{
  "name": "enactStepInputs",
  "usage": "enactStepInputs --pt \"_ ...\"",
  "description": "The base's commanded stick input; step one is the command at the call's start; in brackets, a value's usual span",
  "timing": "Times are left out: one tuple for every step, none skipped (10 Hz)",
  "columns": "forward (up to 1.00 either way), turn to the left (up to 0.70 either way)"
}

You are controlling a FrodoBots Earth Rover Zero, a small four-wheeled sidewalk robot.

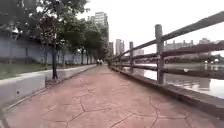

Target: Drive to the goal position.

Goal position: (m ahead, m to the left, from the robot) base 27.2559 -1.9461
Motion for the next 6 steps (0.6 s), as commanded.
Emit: enactStepInputs --pt "1.0 0.0" --pt "1.0 0.0" --pt "1.0 0.0" --pt "1.0 0.0" --pt "1.0 0.0" --pt "1.0 0.0"
